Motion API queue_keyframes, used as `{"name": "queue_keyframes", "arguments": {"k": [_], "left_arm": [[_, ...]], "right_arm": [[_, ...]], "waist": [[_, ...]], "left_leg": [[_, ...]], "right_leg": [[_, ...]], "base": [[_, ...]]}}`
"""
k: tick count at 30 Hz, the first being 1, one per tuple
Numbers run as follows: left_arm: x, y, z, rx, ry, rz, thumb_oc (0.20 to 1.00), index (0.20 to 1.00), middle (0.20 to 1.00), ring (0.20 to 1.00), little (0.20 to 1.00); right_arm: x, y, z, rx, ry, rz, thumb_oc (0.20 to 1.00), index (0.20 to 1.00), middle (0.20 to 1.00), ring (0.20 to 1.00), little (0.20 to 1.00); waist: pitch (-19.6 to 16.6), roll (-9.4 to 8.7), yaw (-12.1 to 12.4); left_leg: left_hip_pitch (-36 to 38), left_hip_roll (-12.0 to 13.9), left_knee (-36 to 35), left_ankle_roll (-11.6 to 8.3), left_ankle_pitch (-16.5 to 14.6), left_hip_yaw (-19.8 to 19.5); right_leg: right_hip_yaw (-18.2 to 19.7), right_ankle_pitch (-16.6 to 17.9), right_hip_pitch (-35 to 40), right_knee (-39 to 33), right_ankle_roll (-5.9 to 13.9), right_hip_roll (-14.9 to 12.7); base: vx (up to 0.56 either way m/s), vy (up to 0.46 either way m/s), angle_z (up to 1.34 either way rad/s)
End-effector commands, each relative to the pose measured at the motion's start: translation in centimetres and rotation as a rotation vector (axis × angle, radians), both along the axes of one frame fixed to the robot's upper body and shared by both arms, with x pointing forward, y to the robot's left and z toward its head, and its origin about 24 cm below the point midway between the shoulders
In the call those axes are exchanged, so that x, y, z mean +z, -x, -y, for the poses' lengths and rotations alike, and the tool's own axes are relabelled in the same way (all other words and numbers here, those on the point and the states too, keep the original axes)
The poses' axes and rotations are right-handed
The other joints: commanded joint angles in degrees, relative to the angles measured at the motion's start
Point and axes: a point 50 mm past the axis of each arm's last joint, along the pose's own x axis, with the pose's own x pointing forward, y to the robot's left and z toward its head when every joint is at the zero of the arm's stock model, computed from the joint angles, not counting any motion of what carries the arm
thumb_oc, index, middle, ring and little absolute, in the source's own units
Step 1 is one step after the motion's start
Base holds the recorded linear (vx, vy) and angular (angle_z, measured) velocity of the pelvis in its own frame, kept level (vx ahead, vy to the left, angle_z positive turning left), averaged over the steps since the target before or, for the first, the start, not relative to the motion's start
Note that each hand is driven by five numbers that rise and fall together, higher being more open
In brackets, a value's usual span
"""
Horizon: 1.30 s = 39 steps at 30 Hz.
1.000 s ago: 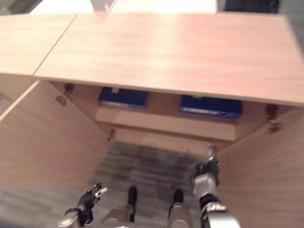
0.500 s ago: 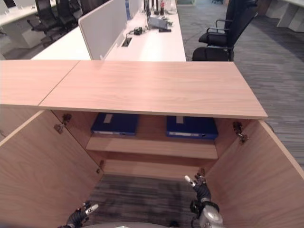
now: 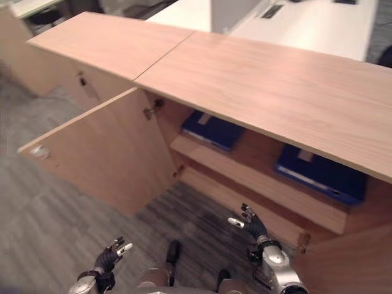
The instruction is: Put the empty folder in the office cabinet
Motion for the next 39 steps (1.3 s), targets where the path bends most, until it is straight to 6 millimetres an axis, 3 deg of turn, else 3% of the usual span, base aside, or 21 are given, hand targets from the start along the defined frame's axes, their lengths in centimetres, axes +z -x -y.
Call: {"name": "queue_keyframes", "arguments": {"k": [1, 2, 3, 5, 7, 13, 16, 19, 22, 23, 24, 26, 34, 39], "left_arm": [[1.6, -2.5, -1.2, -0.009, -0.029, 0.110, 1.000, 1.000, 1.000, 1.000, 1.000], [1.6, -2.5, -1.2, -0.009, -0.029, 0.110, 1.000, 1.000, 1.000, 1.000, 1.000], [1.6, -2.5, -1.1, -0.004, -0.025, 0.109, 1.000, 1.000, 1.000, 1.000, 1.000], [1.5, -2.6, -0.7, -0.019, -0.021, 0.108, 1.000, 1.000, 1.000, 1.000, 1.000], [1.7, -2.7, -0.4, -0.065, -0.032, 0.118, 1.000, 1.000, 1.000, 1.000, 1.000], [2.3, -3.2, -0.9, -0.085, -0.061, 0.144, 1.000, 1.000, 1.000, 1.000, 1.000], [3.3, -4.4, -1.7, -0.074, -0.090, 0.194, 1.000, 1.000, 1.000, 1.000, 1.000], [3.6, -4.9, -2.0, -0.083, -0.102, 0.210, 1.000, 1.000, 1.000, 1.000, 1.000], [3.7, -5.1, -1.7, -0.099, -0.096, 0.220, 1.000, 1.000, 1.000, 1.000, 1.000], [3.7, -5.1, -1.6, -0.100, -0.092, 0.219, 1.000, 1.000, 1.000, 1.000, 1.000], [3.7, -5.2, -1.5, -0.113, -0.094, 0.221, 1.000, 1.000, 1.000, 1.000, 1.000], [3.7, -5.2, -1.1, -0.127, -0.088, 0.228, 1.000, 1.000, 1.000, 1.000, 1.000], [3.8, -4.9, -1.0, -0.127, -0.100, 0.238, 1.000, 1.000, 1.000, 1.000, 1.000], [4.0, -5.7, -0.7, -0.102, -0.091, 0.259, 1.000, 1.000, 1.000, 1.000, 1.000]], "right_arm": [[1.1, 0.1, -0.9, 0.031, -0.033, 0.085, 1.000, 1.000, 1.000, 1.000, 1.000], [1.1, 0.1, -0.9, 0.031, -0.033, 0.085, 1.000, 1.000, 1.000, 1.000, 1.000], [0.9, 0.5, -0.8, 0.007, -0.058, 0.083, 1.000, 1.000, 1.000, 1.000, 1.000], [0.7, 0.9, -0.6, -0.033, -0.088, 0.077, 1.000, 1.000, 1.000, 1.000, 1.000], [0.5, 1.1, -0.8, -0.044, -0.115, 0.070, 1.000, 1.000, 1.000, 1.000, 1.000], [0.1, 1.1, -1.8, -0.064, -0.158, 0.062, 1.000, 1.000, 1.000, 1.000, 1.000], [0.0, 0.4, -3.1, -0.057, -0.187, 0.067, 1.000, 1.000, 1.000, 1.000, 1.000], [0.1, 0.1, -3.6, -0.058, -0.203, 0.077, 1.000, 1.000, 1.000, 1.000, 1.000], [-0.2, 0.5, -3.6, -0.050, -0.202, 0.062, 1.000, 1.000, 1.000, 1.000, 1.000], [-0.3, 0.6, -3.6, -0.052, -0.203, 0.059, 1.000, 1.000, 1.000, 1.000, 1.000], [-0.4, 1.1, -3.3, -0.066, -0.209, 0.054, 1.000, 1.000, 1.000, 1.000, 1.000], [-0.9, 1.9, -2.8, -0.078, -0.200, 0.031, 1.000, 1.000, 1.000, 1.000, 1.000], [-1.8, 3.3, -1.8, -0.094, -0.162, -0.031, 1.000, 1.000, 1.000, 1.000, 1.000], [-2.0, 3.9, -1.6, -0.106, -0.170, -0.045, 1.000, 1.000, 1.000, 1.000, 1.000]], "waist": [[-2.3, -1.51, -2.3], [-2.3, -1.49, -2.4], [-3.5, -1.53, -3.6], [-4.2, -1.18, -4.5], [-5.2, -1.32, -3.9], [-5.7, -3.07, -1.8], [-4.7, -4.10, 0.2], [-3.9, -4.49, 0.7], [-3.4, -3.65, -0.8], [-3.4, -3.48, -0.9], [-3.5, -3.56, -0.7], [-4.0, -3.63, -1.1], [-5.9, -3.76, -1.1], [-6.5, -3.55, -2.1]], "left_leg": [[4.3, 0.5, 0.9, -1.45, -0.3, -2.1], [4.3, 0.5, 0.9, -1.45, -0.3, -2.2], [8.1, 4.1, 0.9, -2.29, -0.5, 1.5], [9.2, 5.2, -0.4, -3.05, 0.2, 4.0], [9.9, 4.4, -2.9, -2.91, -0.5, 5.9], [9.7, 1.1, -5.1, -1.14, -1.7, 3.8], [8.9, -1.4, -6.2, 0.41, -2.2, 2.4], [8.4, -2.2, -6.6, 1.18, -1.9, 1.2], [8.0, -4.0, -7.4, 2.94, -1.2, -1.5], [7.9, -4.6, -7.5, 3.20, -1.1, -2.3], [8.0, -5.7, -8.2, 3.51, -0.8, -4.5], [8.3, -6.3, -8.4, 3.63, -1.1, -5.7], [10.5, -5.7, -9.1, 3.07, -1.9, -5.4], [12.4, -5.3, -9.4, 2.64, -2.4, -4.4]], "right_leg": [[-0.9, 0.0, 1.7, -2.4, 8.73, -3.1], [-0.9, 0.0, 1.8, -2.4, 8.73, -3.1], [-4.5, 0.4, 1.8, -2.3, 8.53, -4.4], [-7.5, 0.9, 3.1, -3.1, 8.88, -4.9], [-9.5, 2.1, 4.7, -3.5, 9.73, -5.8], [-11.3, 4.3, 5.2, -4.0, 11.55, -8.5], [-11.9, 6.0, 3.6, -1.7, 12.91, -10.4], [-9.8, 6.3, 2.5, 0.4, 13.55, -10.1], [2.3, 1.7, -0.6, 3.3, 12.53, -2.3], [3.0, 0.7, -0.6, 3.1, 12.18, -1.0], [2.0, 0.0, 1.4, 1.0, 10.75, -0.9], [2.9, -0.5, 2.5, -0.7, 10.36, -0.5], [2.1, 0.9, 6.4, -5.4, 10.43, -1.0], [2.2, 1.5, 7.7, -7.2, 10.46, -1.0]], "base": [[-0.04, 0.017, 0.66], [-0.11, 0.140, 0.72], [-0.15, 0.182, 0.78], [-0.09, 0.230, 1.61], [0.07, 0.293, 1.28], [0.01, 0.193, 0.49], [-0.04, 0.179, 0.16], [-0.03, 0.081, 0.20], [0.01, 0.215, 0.35], [0.06, 0.152, 0.74], [0.04, 0.056, 0.75], [0.06, -0.001, 0.70], [0.06, -0.039, 0.12], [0.04, -0.046, -0.06]]}}
